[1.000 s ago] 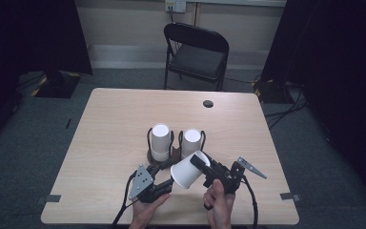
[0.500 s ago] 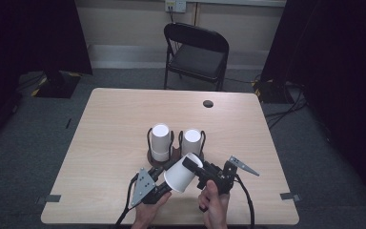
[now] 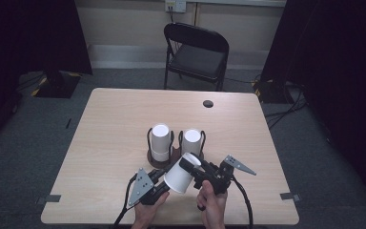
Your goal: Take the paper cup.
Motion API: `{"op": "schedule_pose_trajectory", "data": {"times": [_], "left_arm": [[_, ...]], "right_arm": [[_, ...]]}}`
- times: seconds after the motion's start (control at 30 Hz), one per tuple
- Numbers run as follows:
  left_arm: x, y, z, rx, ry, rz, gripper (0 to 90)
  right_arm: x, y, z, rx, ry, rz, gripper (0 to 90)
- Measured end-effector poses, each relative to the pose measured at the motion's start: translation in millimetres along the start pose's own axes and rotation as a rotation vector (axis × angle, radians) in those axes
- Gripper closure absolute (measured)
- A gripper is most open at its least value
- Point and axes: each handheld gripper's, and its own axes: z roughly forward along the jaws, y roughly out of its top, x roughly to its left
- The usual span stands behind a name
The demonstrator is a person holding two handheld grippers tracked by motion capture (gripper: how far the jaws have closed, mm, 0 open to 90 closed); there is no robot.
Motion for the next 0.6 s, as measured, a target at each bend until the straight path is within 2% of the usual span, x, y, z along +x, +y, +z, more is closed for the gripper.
{"op": "schedule_pose_trajectory", "data": {"times": [0.3,0.47,0.6], "left_arm": [[5.2,0.4,-1.5,0.012,-0.054,-0.037,85.4],[8.4,1.6,-1.3,0.037,-0.064,-0.067,86.2],[9.0,3.4,-1.9,0.074,-0.057,-0.047,86.3]], "right_arm": [[1.6,3.1,-2.4,-0.004,-0.066,-0.074,29.1],[1.1,3.6,-3.6,-0.009,-0.069,-0.1,25.6],[2.7,5.1,-4.9,-0.022,-0.06,-0.147,20.8]]}}
